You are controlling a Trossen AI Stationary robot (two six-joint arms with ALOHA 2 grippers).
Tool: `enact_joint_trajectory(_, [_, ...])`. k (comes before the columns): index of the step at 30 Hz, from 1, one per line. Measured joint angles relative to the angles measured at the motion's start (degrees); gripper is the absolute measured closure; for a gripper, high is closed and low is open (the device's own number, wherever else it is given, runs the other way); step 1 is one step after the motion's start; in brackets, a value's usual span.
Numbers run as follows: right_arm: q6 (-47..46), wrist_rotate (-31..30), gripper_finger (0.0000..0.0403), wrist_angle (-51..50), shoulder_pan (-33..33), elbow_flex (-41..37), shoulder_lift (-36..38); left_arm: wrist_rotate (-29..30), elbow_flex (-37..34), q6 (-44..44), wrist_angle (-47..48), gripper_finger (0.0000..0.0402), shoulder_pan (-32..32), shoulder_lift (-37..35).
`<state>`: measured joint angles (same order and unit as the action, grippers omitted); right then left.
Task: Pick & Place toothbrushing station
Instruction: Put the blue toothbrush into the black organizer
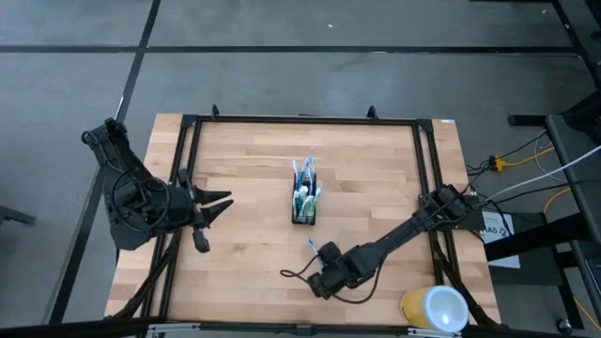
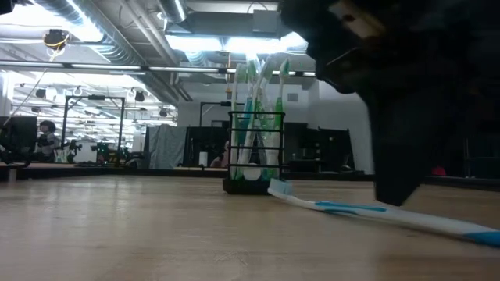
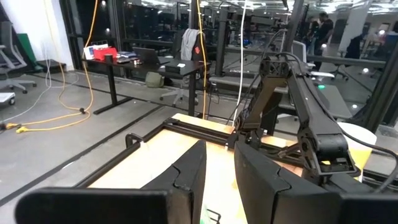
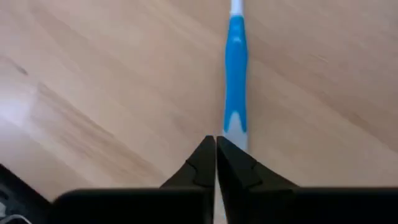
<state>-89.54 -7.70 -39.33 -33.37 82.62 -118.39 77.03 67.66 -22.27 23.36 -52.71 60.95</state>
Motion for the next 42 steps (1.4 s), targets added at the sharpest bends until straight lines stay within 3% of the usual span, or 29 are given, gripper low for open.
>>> enact_joint_trajectory(12, [1.95, 1.36, 0.0290, 0.11, 2.14, 0.38, -2.08, -0.72, 0.00, -0.11, 0.01, 0.0320, -0.07, 0.00])
enact_joint_trajectory(20, [1.90, 3.31, 0.0305, 0.67, 2.34, 0.60, -4.59, -0.90, 0.00, -0.52, -0.37, 0.0320, -0.07, 0.00])
enact_joint_trajectory(29, [4.89, -5.11, 0.0327, -4.18, 1.74, 2.21, -0.18, -0.87, 0.00, -0.52, -0.45, 0.0320, -0.07, -0.01])
enact_joint_trajectory(35, [17.96, -4.74, 0.0315, -8.38, 1.60, 2.22, 2.44, -0.77, 0.00, 0.32, -0.48, 0.0320, -0.07, -0.02])
enact_joint_trajectory(42, [46.14, -9.18, 0.0285, -8.57, 2.92, 2.31, 3.36, -0.22, 0.00, -0.33, -0.91, 0.0320, -0.07, -0.02])
